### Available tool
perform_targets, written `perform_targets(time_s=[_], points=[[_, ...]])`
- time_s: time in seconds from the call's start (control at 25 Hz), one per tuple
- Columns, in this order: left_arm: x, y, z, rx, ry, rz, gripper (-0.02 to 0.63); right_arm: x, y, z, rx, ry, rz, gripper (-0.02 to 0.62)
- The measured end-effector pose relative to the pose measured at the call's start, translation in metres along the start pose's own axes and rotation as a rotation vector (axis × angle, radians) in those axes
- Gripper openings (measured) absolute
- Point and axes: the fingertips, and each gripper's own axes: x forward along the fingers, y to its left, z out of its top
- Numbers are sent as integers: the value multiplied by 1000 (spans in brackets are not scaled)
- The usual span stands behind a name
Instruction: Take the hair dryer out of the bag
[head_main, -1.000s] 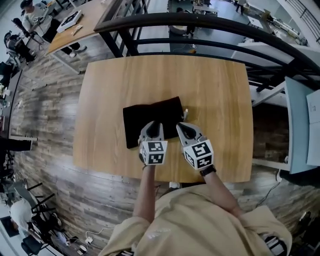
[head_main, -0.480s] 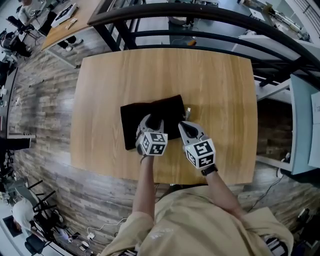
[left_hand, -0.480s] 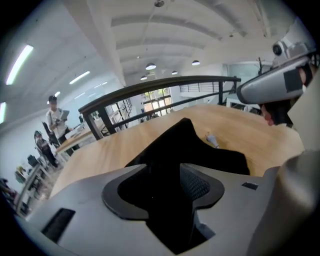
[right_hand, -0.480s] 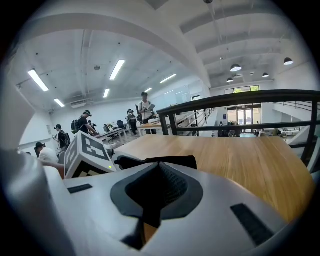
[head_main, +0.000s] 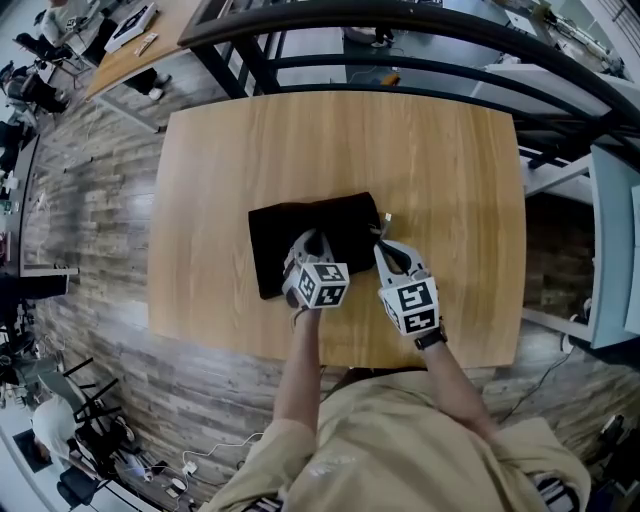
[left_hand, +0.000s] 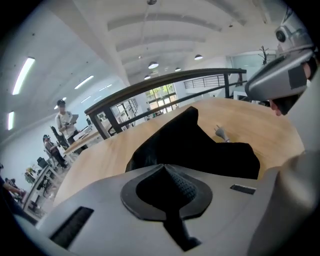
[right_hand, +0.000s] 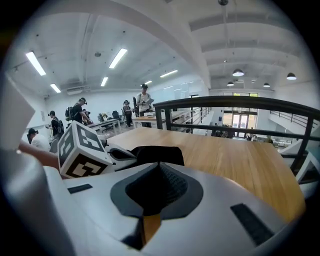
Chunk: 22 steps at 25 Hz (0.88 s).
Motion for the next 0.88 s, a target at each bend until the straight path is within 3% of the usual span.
perform_targets(time_s=[0.24,0.36,0.44,0.52,0.56,0.6,0.64,0.76,0.88], points=[[-15,16,0,-189,-87,-57,8,-2,-7,-4,55,-11,-22,12],[-26,24,6,-206,-118,-56,8,-3,-13,-4,62,-20,-31,12],[-32,17,11,-149,-120,-80,9,-3,-20,-7,68,-18,-43,12],[-29,-1,16,-41,-106,-135,11,-4,-29,-12,80,-10,-60,12],[-24,-11,17,8,-85,-176,116,-5,-33,-14,85,-8,-68,12],[-18,-22,16,49,-57,-216,270,-5,-37,-14,89,-7,-75,12],[-12,-30,13,83,-26,-244,319,-6,-41,-14,91,-8,-81,12],[3,-38,5,172,32,-239,337,-8,-46,-16,97,-4,-89,12],[4,-40,4,206,49,-222,322,-10,-48,-17,105,-7,-92,12]])
